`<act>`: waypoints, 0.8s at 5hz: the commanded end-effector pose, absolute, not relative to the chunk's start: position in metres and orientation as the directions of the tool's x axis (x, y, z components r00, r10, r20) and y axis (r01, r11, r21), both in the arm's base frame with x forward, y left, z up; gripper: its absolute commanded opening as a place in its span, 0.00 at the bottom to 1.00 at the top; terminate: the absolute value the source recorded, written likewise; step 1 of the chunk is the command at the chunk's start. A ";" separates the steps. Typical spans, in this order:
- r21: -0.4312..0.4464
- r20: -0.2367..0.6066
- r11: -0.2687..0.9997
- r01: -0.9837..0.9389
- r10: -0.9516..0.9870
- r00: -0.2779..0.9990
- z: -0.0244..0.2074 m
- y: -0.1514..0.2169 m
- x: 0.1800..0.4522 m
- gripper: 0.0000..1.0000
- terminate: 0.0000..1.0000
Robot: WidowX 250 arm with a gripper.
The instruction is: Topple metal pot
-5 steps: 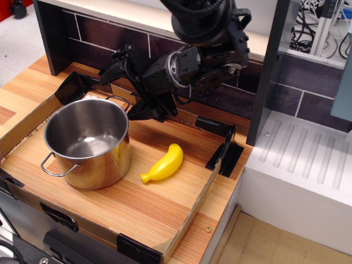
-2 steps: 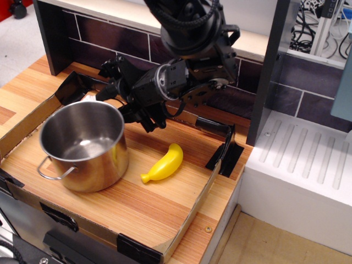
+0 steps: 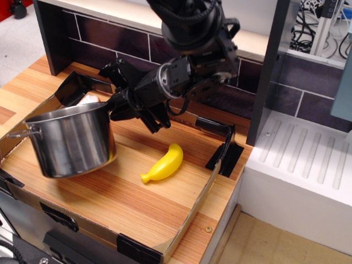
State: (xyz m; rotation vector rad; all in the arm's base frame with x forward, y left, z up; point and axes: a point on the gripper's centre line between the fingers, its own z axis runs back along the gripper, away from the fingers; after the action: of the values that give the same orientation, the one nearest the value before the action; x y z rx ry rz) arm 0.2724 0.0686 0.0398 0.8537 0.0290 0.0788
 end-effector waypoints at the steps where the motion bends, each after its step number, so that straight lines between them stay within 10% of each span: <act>1: 0.629 0.076 0.763 -0.150 0.132 0.988 0.066 0.053 0.275 0.00 0.00; 4: 0.254 -0.029 0.948 -0.193 0.207 0.978 0.063 0.068 0.275 0.00 0.00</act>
State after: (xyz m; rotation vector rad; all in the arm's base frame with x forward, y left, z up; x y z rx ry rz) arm 0.2675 0.0675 0.0539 0.2395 0.1004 0.2068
